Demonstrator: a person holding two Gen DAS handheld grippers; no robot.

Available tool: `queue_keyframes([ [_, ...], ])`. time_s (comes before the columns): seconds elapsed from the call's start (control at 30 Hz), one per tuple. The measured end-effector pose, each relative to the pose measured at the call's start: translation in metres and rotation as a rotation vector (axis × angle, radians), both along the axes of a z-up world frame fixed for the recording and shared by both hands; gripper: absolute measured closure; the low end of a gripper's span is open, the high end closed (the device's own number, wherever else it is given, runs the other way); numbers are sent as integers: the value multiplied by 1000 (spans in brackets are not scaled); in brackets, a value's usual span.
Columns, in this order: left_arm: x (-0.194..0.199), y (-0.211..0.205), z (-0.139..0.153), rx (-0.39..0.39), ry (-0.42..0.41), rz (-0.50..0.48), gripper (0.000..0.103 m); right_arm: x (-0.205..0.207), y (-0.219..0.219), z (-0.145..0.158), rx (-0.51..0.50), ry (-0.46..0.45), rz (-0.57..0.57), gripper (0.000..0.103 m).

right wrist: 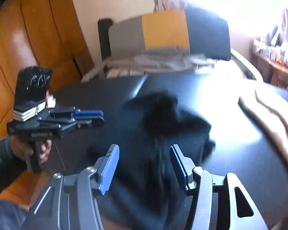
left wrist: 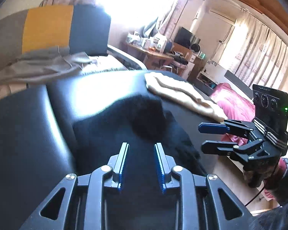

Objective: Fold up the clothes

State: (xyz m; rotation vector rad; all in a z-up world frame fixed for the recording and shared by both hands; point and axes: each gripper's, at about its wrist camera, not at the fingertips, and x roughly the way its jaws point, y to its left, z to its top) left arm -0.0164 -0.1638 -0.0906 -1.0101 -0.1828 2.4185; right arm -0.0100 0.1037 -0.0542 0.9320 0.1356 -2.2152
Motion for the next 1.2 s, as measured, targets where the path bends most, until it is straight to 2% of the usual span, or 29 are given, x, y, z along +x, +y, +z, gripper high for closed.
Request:
queue_keyframes([
  [0.1,-30,-3,-1,-32,-6,10,77,-27,-27,3,-7,32,28,47],
  [0.2,-55,-5,-9,-32,-33,8,77,-46,-44,-6,40,40,67,47],
  [0.3,-75,-1,-31,-49,-81,19,77,-65,-45,-33,133,20,-2,47],
  [0.37,-82,0,-47,-49,-128,36,77,-80,-32,-58,155,-52,-69,46],
  [0.4,-83,-1,-52,-34,-137,47,77,-85,-25,-69,142,-81,-93,44],
  [0.53,-85,-5,-72,29,-173,92,77,-81,-5,-86,2,-56,-109,43],
  [0.63,-87,-9,-83,70,-193,121,77,-85,-9,-85,8,-61,-103,41],
  [0.87,-82,-3,-82,36,-173,164,77,-85,-9,-91,7,-62,-101,40],
  [1.0,-76,-4,-71,24,-166,220,77,-85,-9,-91,11,-55,-102,39],
  [1.07,-68,-8,-62,36,-157,247,75,-85,-8,-86,7,-65,-106,36],
  [1.17,-44,-27,-46,95,-130,283,72,-84,-4,-74,-13,-90,-117,31],
  [1.2,-35,-36,-43,126,-126,293,70,-82,1,-65,-46,-97,-119,25],
])
